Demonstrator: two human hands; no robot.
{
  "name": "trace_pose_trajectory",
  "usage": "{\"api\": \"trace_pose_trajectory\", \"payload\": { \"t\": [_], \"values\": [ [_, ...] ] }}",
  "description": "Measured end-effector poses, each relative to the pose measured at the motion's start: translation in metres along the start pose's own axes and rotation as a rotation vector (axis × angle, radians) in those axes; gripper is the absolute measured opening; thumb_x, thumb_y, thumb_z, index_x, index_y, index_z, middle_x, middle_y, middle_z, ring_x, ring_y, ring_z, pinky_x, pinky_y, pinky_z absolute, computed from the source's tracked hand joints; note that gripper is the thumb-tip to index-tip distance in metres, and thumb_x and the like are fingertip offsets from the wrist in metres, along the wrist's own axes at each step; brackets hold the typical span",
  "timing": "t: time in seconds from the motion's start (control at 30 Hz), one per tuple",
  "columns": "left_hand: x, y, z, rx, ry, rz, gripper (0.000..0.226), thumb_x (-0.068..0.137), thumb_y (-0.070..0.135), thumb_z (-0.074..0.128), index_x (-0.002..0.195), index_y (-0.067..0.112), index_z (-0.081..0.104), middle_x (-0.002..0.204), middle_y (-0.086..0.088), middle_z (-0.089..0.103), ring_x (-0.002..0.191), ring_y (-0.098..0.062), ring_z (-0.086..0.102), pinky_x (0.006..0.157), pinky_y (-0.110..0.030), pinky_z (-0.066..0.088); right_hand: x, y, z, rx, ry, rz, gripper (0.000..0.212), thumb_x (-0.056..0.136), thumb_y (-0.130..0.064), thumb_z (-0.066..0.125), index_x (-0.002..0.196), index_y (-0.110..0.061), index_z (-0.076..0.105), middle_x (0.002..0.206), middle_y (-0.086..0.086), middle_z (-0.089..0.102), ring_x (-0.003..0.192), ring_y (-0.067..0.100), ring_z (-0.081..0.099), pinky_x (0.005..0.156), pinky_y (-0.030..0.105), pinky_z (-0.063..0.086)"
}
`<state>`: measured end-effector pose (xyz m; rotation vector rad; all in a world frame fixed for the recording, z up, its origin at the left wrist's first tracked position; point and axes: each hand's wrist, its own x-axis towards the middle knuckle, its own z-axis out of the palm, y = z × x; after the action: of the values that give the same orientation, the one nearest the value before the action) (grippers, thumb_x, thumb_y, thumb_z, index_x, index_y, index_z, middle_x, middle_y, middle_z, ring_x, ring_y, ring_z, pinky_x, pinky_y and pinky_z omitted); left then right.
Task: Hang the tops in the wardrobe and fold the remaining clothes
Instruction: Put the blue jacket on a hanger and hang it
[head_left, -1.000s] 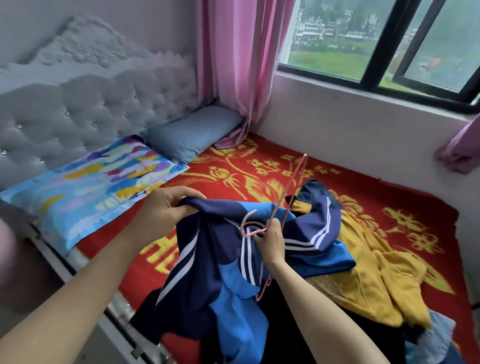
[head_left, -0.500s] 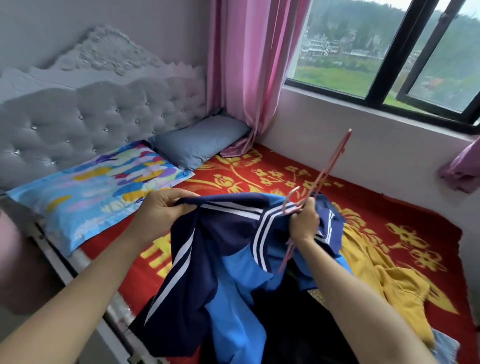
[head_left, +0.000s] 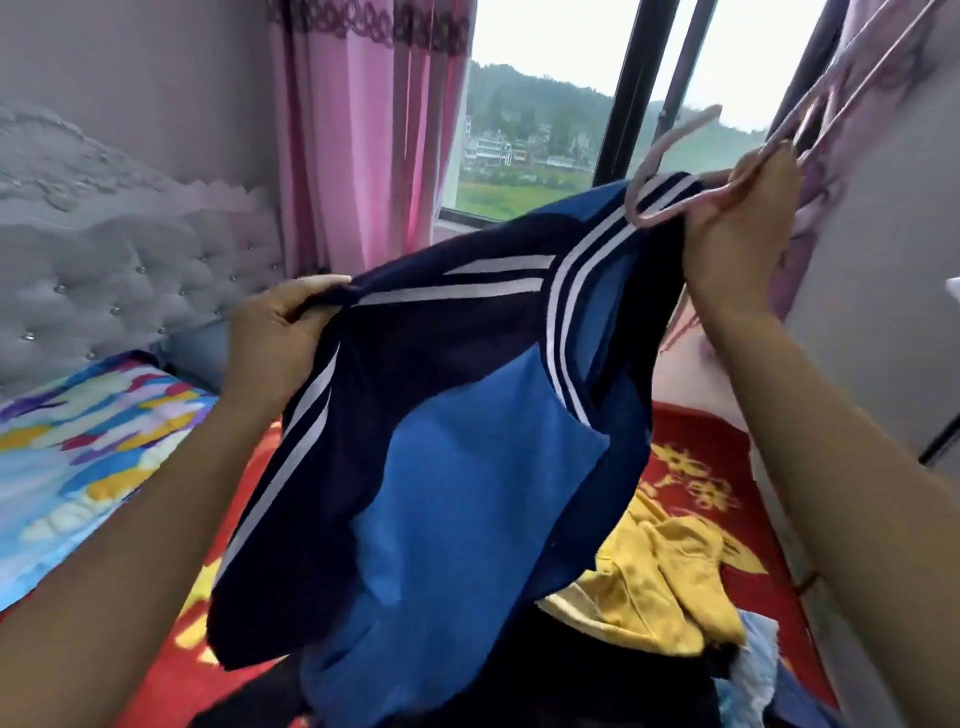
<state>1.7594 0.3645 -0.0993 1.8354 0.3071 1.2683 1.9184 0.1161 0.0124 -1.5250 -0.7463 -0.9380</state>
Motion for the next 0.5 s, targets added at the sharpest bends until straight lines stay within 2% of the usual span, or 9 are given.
{"api": "trace_pose_trajectory", "payload": {
  "t": [0.07, 0.17, 0.23, 0.27, 0.33, 0.4, 0.47, 0.5],
  "values": [
    [0.016, 0.012, 0.009, -0.056, 0.034, 0.07, 0.038, 0.082, -0.001, 0.058, 0.097, 0.032, 0.068, 0.089, 0.018, 0.069, 0.076, 0.012, 0.059, 0.08, -0.014, 0.048, 0.017, -0.013, -0.014, 0.006, 0.054, -0.026, 0.038, 0.075, 0.007, 0.043, 0.073, -0.027, 0.026, 0.07, -0.015, 0.036, 0.06, -0.019, 0.044, 0.061, 0.001, 0.032],
    [0.036, 0.019, 0.02, -0.126, 0.052, 0.102, 0.038, 0.083, -0.001, 0.057, 0.092, 0.035, 0.068, 0.076, 0.029, 0.067, 0.069, 0.012, 0.059, 0.07, -0.01, 0.047, 0.032, -0.018, -0.028, -0.048, 0.072, -0.036, 0.035, 0.074, 0.004, 0.042, 0.074, -0.028, 0.028, 0.071, -0.014, 0.035, 0.061, -0.016, 0.044, 0.062, 0.005, 0.033],
    [0.042, 0.014, 0.028, -0.114, 0.058, 0.108, 0.037, 0.083, 0.0, 0.056, 0.093, 0.034, 0.068, 0.074, 0.026, 0.067, 0.066, 0.013, 0.057, 0.067, -0.007, 0.044, 0.031, -0.015, -0.03, -0.093, 0.055, -0.007, 0.037, 0.073, 0.006, 0.042, 0.072, -0.028, 0.028, 0.069, -0.015, 0.034, 0.06, -0.017, 0.043, 0.06, 0.004, 0.03],
    [0.042, 0.008, 0.032, -0.081, 0.053, 0.113, 0.035, 0.083, 0.001, 0.056, 0.096, 0.03, 0.068, 0.079, 0.022, 0.067, 0.067, 0.014, 0.056, 0.069, -0.006, 0.044, 0.026, -0.01, -0.03, -0.125, 0.027, 0.004, 0.038, 0.073, 0.007, 0.043, 0.071, -0.028, 0.028, 0.067, -0.015, 0.034, 0.059, -0.018, 0.044, 0.058, 0.004, 0.03],
    [0.038, -0.014, 0.042, 0.019, 0.018, 0.104, 0.03, 0.083, 0.004, 0.056, 0.103, 0.022, 0.069, 0.09, 0.005, 0.069, 0.076, 0.011, 0.059, 0.076, -0.01, 0.045, 0.013, 0.008, -0.027, -0.193, -0.089, 0.024, 0.032, 0.073, 0.007, 0.044, 0.076, -0.023, 0.034, 0.066, -0.015, 0.036, 0.059, -0.016, 0.045, 0.055, 0.008, 0.03],
    [0.025, -0.049, 0.053, 0.153, -0.023, 0.042, 0.026, 0.083, 0.012, 0.058, 0.106, 0.014, 0.071, 0.102, -0.009, 0.071, 0.093, -0.013, 0.065, 0.086, -0.028, 0.048, -0.009, 0.032, -0.02, -0.233, -0.275, 0.083, 0.029, 0.075, 0.01, 0.043, 0.094, -0.012, 0.042, 0.072, -0.011, 0.042, 0.063, -0.01, 0.05, 0.052, 0.011, 0.029],
    [0.002, -0.086, 0.062, 0.271, -0.069, -0.049, 0.024, 0.085, 0.011, 0.061, 0.107, 0.01, 0.071, 0.105, -0.016, 0.07, 0.099, -0.029, 0.065, 0.085, -0.037, 0.046, -0.037, 0.057, -0.011, -0.265, -0.469, 0.172, 0.039, 0.077, 0.014, 0.045, 0.112, -0.003, 0.046, 0.088, -0.004, 0.051, 0.066, -0.009, 0.054, 0.055, 0.003, 0.031],
    [-0.012, -0.103, 0.066, 0.324, -0.088, -0.096, 0.024, 0.085, 0.007, 0.061, 0.106, 0.009, 0.071, 0.104, -0.017, 0.07, 0.097, -0.031, 0.065, 0.081, -0.037, 0.045, -0.052, 0.071, -0.006, -0.276, -0.557, 0.222, 0.043, 0.077, 0.014, 0.047, 0.117, -0.003, 0.049, 0.094, 0.001, 0.056, 0.07, -0.008, 0.056, 0.062, 0.001, 0.034]
  ]
}}
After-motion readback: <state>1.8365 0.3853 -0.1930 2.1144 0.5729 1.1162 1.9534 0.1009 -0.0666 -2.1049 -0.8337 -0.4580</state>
